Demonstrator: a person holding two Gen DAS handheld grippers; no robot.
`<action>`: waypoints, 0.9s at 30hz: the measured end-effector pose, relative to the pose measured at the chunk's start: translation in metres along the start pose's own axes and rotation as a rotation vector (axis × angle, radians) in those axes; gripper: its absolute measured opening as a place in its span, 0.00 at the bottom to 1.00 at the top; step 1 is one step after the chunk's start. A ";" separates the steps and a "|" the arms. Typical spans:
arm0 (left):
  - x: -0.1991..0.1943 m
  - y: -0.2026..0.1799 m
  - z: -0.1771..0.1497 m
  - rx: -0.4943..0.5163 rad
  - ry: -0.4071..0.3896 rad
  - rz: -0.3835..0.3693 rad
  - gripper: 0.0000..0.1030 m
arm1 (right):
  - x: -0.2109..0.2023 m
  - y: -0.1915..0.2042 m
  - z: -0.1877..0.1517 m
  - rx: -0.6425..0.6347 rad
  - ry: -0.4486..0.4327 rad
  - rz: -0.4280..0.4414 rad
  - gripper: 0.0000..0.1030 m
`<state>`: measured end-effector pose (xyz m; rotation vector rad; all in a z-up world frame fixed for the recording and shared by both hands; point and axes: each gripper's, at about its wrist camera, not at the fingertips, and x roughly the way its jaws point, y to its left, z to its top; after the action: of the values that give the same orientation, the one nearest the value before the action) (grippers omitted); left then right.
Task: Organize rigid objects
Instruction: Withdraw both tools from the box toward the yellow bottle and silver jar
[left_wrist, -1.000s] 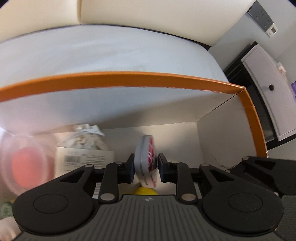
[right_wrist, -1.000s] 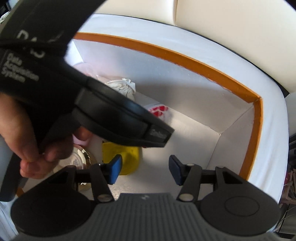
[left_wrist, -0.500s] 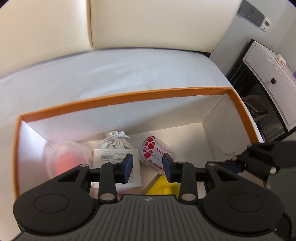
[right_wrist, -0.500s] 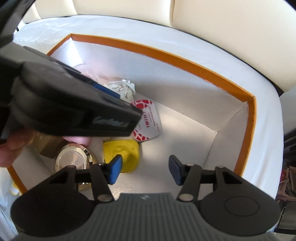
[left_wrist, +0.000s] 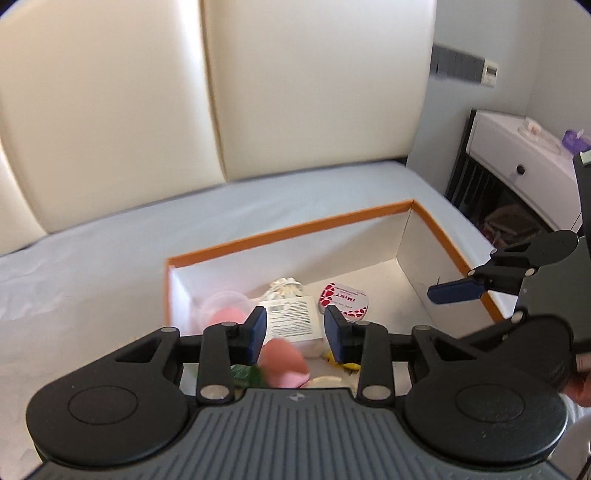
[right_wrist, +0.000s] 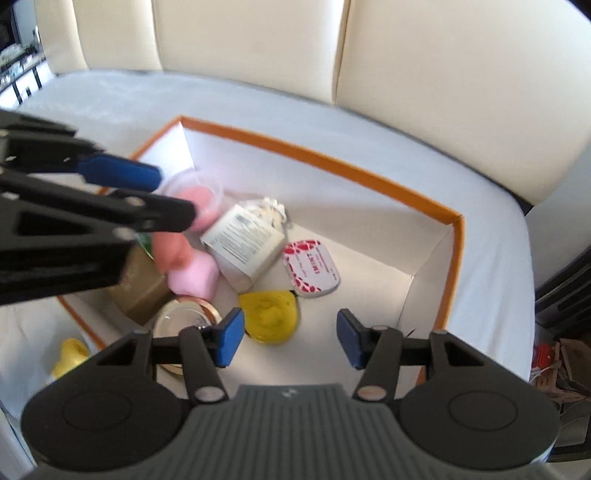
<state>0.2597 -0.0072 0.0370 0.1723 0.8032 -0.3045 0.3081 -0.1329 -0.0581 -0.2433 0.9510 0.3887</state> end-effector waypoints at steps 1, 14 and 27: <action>-0.011 0.002 -0.006 -0.003 -0.017 0.000 0.40 | -0.009 0.002 -0.002 0.008 -0.030 0.002 0.54; -0.052 0.057 -0.111 -0.269 0.036 0.063 0.40 | -0.083 0.060 -0.073 0.186 -0.351 0.111 0.46; -0.004 0.068 -0.176 -0.432 0.270 0.106 0.40 | -0.007 0.119 -0.128 0.261 -0.204 0.130 0.41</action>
<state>0.1597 0.1044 -0.0783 -0.1536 1.1037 -0.0010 0.1586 -0.0742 -0.1279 0.0958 0.8082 0.3961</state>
